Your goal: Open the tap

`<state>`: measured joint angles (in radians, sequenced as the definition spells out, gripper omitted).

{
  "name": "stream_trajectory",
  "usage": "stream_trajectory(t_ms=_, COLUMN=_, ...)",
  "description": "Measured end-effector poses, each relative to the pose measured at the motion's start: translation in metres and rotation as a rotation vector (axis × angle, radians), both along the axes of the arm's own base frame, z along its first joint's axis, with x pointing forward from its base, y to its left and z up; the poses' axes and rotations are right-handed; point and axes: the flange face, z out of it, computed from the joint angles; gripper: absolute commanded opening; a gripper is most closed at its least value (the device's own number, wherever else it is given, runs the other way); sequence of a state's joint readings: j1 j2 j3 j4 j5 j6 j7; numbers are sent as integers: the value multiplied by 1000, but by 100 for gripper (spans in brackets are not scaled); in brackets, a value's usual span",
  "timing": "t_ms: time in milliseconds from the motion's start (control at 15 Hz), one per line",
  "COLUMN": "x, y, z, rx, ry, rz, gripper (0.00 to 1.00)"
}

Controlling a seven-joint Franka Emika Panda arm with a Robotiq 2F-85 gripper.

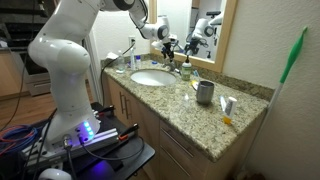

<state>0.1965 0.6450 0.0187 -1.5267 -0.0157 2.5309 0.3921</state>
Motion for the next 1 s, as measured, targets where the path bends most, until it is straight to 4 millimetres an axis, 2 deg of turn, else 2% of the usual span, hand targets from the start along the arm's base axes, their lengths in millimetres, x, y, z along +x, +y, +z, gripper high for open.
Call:
stream_trajectory(t_ms=133, x=3, y=-1, z=-3, rx=-5, ry=-2, rz=-5, gripper=44)
stream_trajectory(t_ms=533, x=7, y=-3, z=8, rx=8, ry=-6, rz=-31, gripper=4)
stream_trajectory(t_ms=1000, x=11, y=-11, z=13, rx=58, ry=8, rz=-86, gripper=6)
